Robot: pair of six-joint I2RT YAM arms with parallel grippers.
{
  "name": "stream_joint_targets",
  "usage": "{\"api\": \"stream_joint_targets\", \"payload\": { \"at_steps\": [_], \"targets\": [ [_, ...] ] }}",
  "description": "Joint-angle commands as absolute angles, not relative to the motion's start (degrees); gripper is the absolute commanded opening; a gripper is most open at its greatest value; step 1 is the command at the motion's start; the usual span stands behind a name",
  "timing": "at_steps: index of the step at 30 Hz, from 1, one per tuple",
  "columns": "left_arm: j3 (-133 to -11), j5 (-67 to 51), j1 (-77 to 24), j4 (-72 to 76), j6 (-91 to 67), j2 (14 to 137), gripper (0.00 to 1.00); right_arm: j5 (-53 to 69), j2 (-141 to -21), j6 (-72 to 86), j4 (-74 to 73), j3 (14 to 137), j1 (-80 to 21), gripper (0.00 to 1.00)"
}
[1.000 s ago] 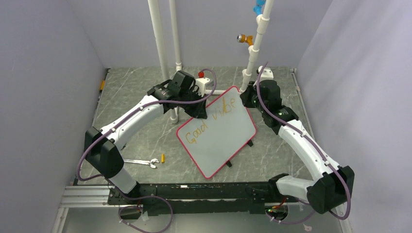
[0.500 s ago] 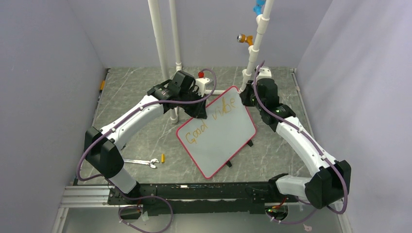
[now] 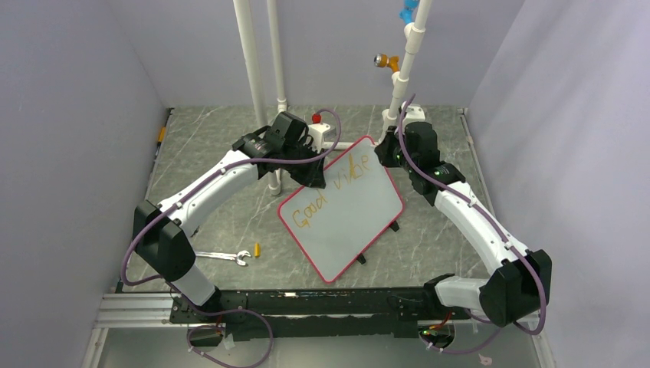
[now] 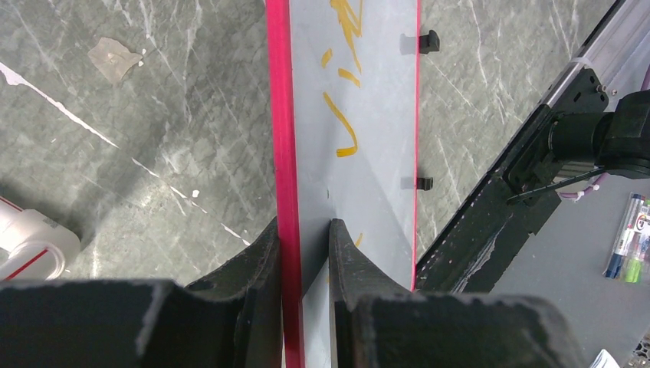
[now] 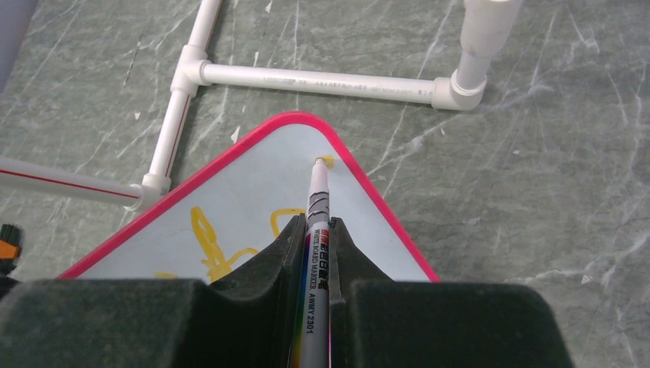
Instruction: Write a sentence on the whiteboard
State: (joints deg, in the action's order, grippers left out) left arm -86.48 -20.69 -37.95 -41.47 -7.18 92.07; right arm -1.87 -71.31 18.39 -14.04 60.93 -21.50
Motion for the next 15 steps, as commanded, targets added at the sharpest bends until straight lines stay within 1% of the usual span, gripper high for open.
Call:
{"api": "stream_joint_targets", "payload": {
  "at_steps": [1, 15],
  "targets": [
    [-86.0, -16.2, -38.9, -41.7, -0.9, 90.8, 0.00, 3.0, -71.7, 18.5, -12.4, 61.9, -21.9, 0.00],
    [-86.0, -15.8, -38.9, -41.7, -0.9, 90.8, 0.00, 4.1, -69.2, 19.0, -13.0, 57.5, -22.0, 0.00]
  ]
}}
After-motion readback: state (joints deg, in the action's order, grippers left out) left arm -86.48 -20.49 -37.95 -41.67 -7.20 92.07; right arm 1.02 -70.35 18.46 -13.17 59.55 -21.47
